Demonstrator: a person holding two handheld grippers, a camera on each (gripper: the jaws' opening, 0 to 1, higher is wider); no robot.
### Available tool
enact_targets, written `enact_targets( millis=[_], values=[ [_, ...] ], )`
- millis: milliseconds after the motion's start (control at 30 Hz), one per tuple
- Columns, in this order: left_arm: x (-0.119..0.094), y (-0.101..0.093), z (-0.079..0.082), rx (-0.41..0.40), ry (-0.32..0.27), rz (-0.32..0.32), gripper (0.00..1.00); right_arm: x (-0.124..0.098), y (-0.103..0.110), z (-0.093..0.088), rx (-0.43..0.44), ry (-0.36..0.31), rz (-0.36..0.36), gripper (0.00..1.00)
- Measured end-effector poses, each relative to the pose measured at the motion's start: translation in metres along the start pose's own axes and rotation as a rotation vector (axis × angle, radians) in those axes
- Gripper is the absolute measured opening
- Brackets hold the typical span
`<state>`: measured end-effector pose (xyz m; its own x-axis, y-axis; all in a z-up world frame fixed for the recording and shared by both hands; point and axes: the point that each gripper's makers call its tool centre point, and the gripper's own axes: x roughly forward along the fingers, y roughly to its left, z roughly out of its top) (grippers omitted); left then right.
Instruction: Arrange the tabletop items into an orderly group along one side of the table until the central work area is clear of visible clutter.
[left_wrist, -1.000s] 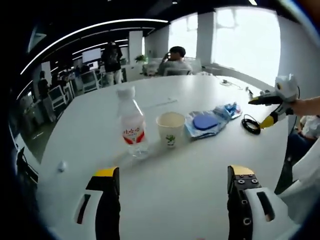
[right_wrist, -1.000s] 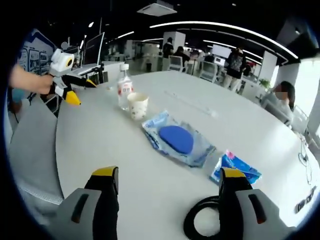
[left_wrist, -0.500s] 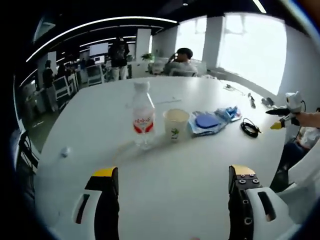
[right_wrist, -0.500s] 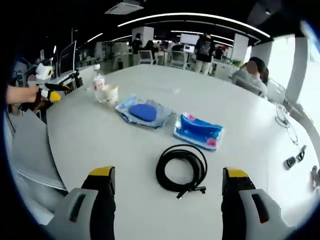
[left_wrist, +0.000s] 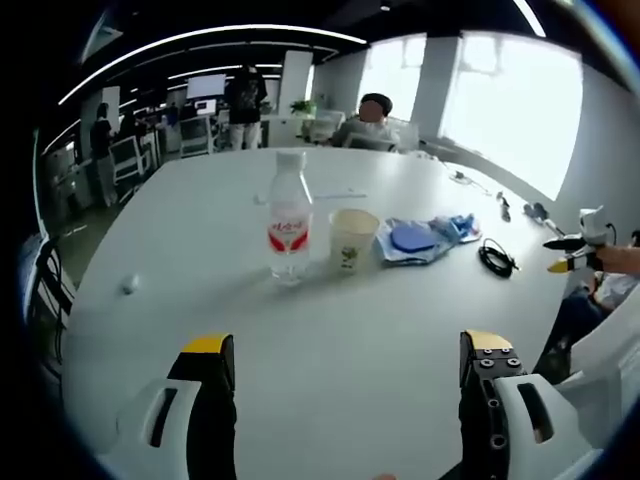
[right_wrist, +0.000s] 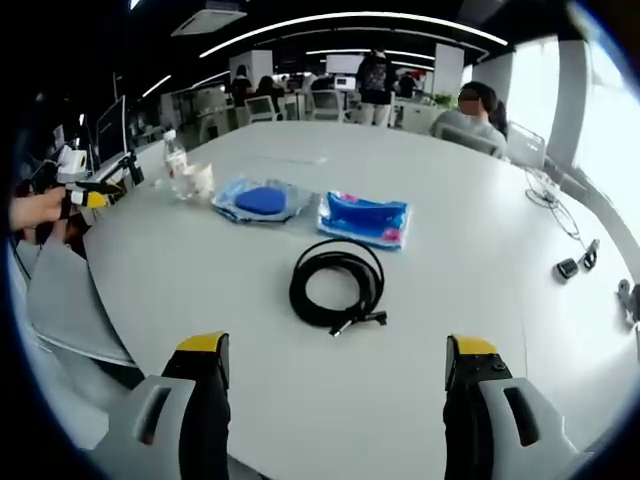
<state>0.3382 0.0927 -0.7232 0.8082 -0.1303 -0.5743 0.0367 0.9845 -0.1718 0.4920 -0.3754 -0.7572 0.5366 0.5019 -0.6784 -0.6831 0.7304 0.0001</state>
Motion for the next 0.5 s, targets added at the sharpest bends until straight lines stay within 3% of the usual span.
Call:
enact_targets(
  millis=[500],
  values=[
    [0.0029,-0.0029,-0.0002,-0.007,-0.001,-0.013,0.9,0.0052,-0.001,0.0035,-0.023,0.001,0.01,0.87]
  ],
)
